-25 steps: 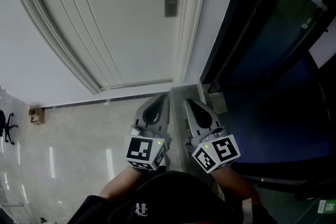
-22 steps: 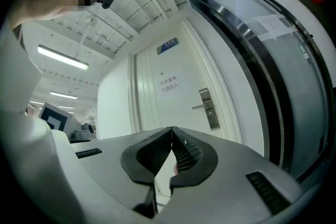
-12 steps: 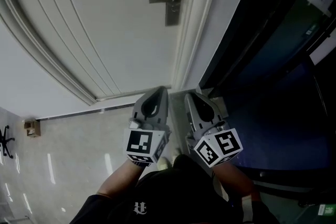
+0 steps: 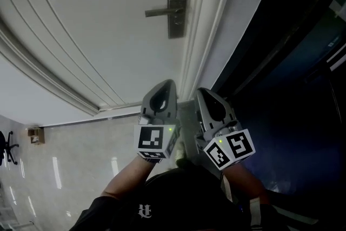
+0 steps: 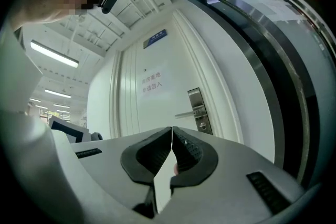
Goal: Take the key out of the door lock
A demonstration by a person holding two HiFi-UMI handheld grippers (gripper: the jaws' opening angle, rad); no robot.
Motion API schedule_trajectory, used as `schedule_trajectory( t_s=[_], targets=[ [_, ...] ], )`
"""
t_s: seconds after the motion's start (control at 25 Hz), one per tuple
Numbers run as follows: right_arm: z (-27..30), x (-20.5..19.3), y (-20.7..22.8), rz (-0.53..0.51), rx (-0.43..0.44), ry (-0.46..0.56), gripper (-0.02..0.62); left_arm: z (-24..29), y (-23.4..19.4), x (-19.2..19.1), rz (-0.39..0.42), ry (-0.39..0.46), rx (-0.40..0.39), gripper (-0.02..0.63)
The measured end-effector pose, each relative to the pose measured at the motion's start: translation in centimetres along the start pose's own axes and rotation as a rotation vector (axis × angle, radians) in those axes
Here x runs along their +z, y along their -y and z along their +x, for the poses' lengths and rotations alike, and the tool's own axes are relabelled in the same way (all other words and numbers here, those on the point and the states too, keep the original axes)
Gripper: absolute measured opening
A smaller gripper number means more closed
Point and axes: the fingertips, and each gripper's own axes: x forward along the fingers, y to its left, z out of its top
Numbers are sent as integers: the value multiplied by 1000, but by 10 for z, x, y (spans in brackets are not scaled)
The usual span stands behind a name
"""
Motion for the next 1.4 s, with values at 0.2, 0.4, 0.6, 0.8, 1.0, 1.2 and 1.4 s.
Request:
schedule_trajectory(
  t_s=[0.2,0.4,0.6,0.8,1.0,1.2,1.4],
  targets=[
    [37,11,51,25,32,-4,15,69,-15,-5,27,9,100,5],
    [65,19,95,49,31,5,15,129,-20,-14,63,22,143,6],
    [85,21,123,65,12,9,15,172,-37,-24,83,14,191,58],
    [102,17,143,85,-9,6,15,209,-58,-33,101,5,233,166],
    [113,19,156,101,-8,13,15,238,-77,-38,135,6,296,178],
    [113,16,164,115,-11,5,15,255,-81,-41,149,3,332,178],
    [111,19,170,123,-12,8,15,262,-85,-42,153,-3,360,176]
  ],
)
